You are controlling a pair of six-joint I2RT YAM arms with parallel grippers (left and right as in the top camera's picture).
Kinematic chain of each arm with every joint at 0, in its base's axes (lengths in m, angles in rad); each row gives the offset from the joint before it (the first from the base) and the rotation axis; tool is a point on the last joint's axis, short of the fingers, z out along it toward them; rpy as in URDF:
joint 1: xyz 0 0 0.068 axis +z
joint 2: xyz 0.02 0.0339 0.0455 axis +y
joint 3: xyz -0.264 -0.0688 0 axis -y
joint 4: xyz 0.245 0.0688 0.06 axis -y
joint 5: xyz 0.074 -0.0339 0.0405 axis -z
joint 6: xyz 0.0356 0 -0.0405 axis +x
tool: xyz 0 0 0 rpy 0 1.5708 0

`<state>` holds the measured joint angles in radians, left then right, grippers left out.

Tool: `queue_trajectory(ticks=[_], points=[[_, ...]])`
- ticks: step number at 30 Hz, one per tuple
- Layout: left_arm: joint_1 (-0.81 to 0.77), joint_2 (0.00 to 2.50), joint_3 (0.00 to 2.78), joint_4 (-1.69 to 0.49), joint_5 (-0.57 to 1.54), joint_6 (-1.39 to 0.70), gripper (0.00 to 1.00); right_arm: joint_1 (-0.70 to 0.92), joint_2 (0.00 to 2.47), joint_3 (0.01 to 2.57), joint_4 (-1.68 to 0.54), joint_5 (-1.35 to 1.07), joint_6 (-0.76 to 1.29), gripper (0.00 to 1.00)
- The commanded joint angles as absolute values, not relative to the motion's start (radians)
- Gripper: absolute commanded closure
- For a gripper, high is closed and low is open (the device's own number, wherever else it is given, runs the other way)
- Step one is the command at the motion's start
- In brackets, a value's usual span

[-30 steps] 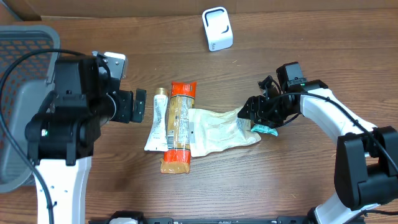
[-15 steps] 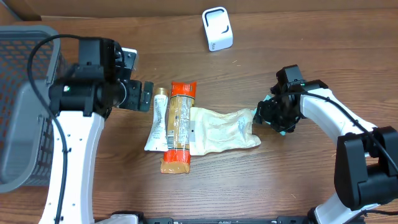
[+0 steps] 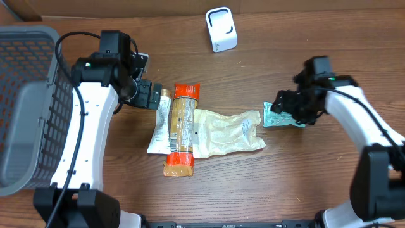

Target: Scan the item barcode

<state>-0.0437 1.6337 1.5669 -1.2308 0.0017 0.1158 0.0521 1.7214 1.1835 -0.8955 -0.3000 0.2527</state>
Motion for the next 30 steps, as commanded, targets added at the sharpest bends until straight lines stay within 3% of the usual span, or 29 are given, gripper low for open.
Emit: queue_trajectory(ticks=[1,9,19,30], points=[[-0.039,1.684,1.579,-1.228,-0.01,0.134,0.0,-0.078,1.637,1.217,-0.916,-0.409,0.136,0.18],[-0.039,1.755,1.579,-1.226,-0.01,0.134,0.0,-0.252,1.714,1.184,-0.871,-0.512,-0.075,0.13],[-0.039,1.773,1.579,-1.225,-0.01,0.134,0.01,-0.228,1.866,1.184,-0.82,-0.612,-0.294,0.18],[-0.039,1.773,1.579,-1.225,-0.01,0.134,0.0,-0.223,1.879,1.143,-0.758,-0.624,-0.319,0.21]])
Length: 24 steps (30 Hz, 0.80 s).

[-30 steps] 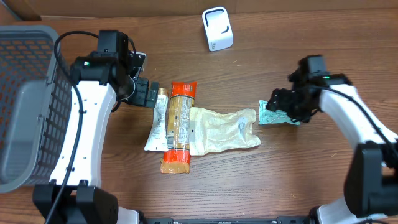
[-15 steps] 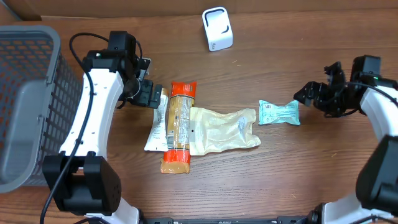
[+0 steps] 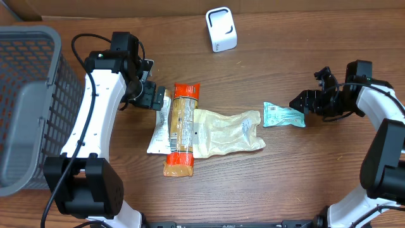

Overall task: Scan the item barcode
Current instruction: 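Reach the right gripper to the green wipes pack and grasp it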

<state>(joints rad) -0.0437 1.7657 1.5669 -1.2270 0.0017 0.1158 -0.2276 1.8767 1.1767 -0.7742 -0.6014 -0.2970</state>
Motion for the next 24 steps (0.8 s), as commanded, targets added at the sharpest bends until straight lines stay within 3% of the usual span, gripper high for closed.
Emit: queue_trajectory(ticks=[1,7,14,20,24], points=[[-0.039,1.773,1.579,-1.225,-0.01,0.134,0.0,-0.222,1.879,1.128,-0.743,-0.627,-0.319,0.21],[-0.039,1.773,1.579,-1.226,-0.01,0.134,0.0,-0.217,1.88,1.059,-0.672,-0.667,-0.301,0.27],[-0.039,1.773,1.579,-1.225,-0.01,0.134,0.0,-0.215,1.882,1.046,-0.653,-0.683,-0.262,0.58],[-0.039,1.773,1.579,-1.225,-0.01,0.134,0.01,-0.188,1.893,1.046,-0.643,-0.678,-0.262,0.59],[-0.039,1.773,1.579,-1.225,-0.01,0.134,0.0,-0.173,1.944,1.046,-0.615,-0.674,-0.262,0.53]])
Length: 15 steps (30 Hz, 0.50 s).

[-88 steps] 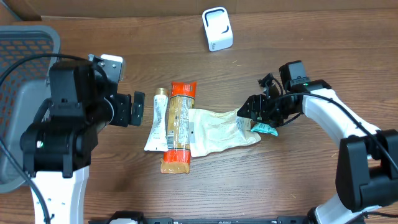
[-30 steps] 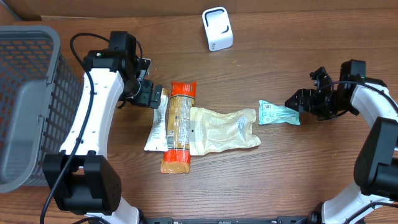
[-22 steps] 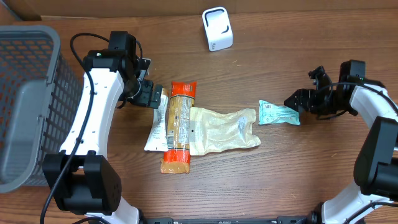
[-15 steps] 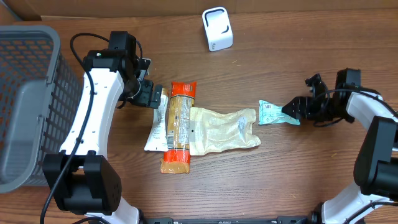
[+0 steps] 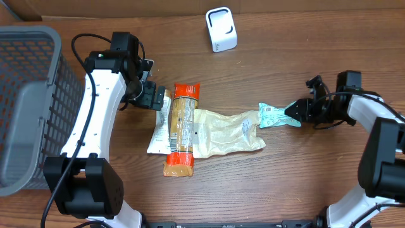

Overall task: Scan the item barcode
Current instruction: 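Reach the right gripper to the green wipes pack and grasp it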

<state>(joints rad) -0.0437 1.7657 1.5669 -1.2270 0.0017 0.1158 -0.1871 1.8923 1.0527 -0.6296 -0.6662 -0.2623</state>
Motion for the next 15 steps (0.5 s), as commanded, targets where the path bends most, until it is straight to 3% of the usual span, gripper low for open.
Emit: queue_trajectory(ticks=[1,11,15], points=[[-0.039,1.773,1.579,-1.225,-0.01,0.134,0.0,-0.173,1.956,1.046,-0.608,-0.676,-0.259,0.53],[-0.04,1.773,1.579,-1.181,-0.005,0.132,0.0,-0.173,1.981,1.046,-0.583,-0.684,-0.205,0.52],[-0.004,1.773,1.579,-1.184,-0.115,0.083,0.0,-0.173,1.981,1.046,-0.579,-0.725,-0.202,0.52]])
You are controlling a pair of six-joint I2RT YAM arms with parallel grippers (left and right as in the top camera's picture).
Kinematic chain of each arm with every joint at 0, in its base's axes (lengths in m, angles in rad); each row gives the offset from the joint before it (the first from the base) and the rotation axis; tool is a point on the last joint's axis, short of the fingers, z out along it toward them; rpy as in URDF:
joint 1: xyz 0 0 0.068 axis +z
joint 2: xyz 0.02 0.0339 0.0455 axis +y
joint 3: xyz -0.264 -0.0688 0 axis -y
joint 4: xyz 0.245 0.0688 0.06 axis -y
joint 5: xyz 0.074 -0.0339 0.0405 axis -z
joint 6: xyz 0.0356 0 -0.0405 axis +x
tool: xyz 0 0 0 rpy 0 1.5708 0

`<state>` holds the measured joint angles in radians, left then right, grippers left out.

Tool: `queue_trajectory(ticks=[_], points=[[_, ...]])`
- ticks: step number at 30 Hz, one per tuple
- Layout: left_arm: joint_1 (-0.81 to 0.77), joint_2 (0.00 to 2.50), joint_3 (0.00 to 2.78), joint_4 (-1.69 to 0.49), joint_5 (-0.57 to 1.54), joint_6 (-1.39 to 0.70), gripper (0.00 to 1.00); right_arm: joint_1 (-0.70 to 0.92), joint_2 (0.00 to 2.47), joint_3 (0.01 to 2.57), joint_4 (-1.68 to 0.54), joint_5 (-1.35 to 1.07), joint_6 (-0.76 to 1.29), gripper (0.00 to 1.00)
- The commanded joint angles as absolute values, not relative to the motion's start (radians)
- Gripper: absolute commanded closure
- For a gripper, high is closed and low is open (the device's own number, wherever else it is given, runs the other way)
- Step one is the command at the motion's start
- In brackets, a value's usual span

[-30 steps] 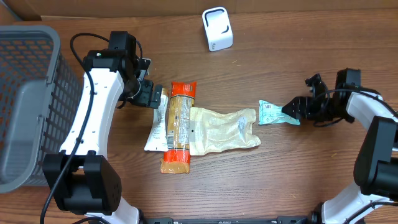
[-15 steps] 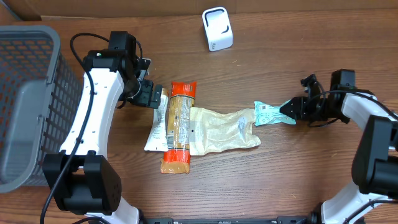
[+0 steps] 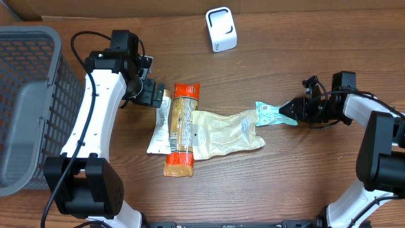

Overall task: Scan the item barcode
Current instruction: 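Reach the right gripper to the green wipes pack and grasp it, then lift the wipes pack and hold it toward the scanner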

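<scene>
The teal packet (image 3: 269,114) lies on the table right of centre, with its left end over the edge of a cream pouch (image 3: 224,132). My right gripper (image 3: 290,110) reaches in low from the right and looks shut on the packet's right end. The white barcode scanner (image 3: 221,29) stands upright at the back of the table. At the top end of a white packet (image 3: 159,126) my left gripper (image 3: 155,95) hovers, its fingers seemingly apart and holding nothing.
An orange-ended snack packet (image 3: 182,130) lies lengthwise between the white packet and the cream pouch. A grey wire basket (image 3: 28,95) fills the left side of the table. Bare wood lies between the packets and the scanner.
The right gripper and the teal packet have both shifted slightly to the left. The packet's left end now overlaps the cream pouch more. The left arm has not moved.
At first the right gripper was over the teal packet. It then stood apart to the packet's right, fingers open. After that it was at the packet's right end, and the packet now lies further left against the cream pouch. The left gripper stayed by the white packet.
</scene>
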<state>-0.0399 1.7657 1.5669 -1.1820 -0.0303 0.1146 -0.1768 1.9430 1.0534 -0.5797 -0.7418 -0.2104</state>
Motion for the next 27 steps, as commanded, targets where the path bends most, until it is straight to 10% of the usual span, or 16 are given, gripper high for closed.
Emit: queue_trajectory(ticks=[1,8,15,27], points=[[0.017,1.773,1.579,-1.186,-0.115,0.065,0.0,-0.173,1.981,1.046,-0.576,-0.727,-0.192,0.52],[0.223,1.773,1.579,-1.201,-0.059,0.011,0.0,-0.173,1.981,1.046,-0.557,-0.727,-0.141,0.61],[0.389,1.773,1.579,-1.2,0.053,0.015,0.01,-0.173,1.981,1.046,-0.558,-0.728,-0.136,0.96],[0.431,1.773,1.579,-1.2,0.102,0.015,0.0,-0.185,1.924,1.082,-0.638,-0.824,-0.128,0.96]])
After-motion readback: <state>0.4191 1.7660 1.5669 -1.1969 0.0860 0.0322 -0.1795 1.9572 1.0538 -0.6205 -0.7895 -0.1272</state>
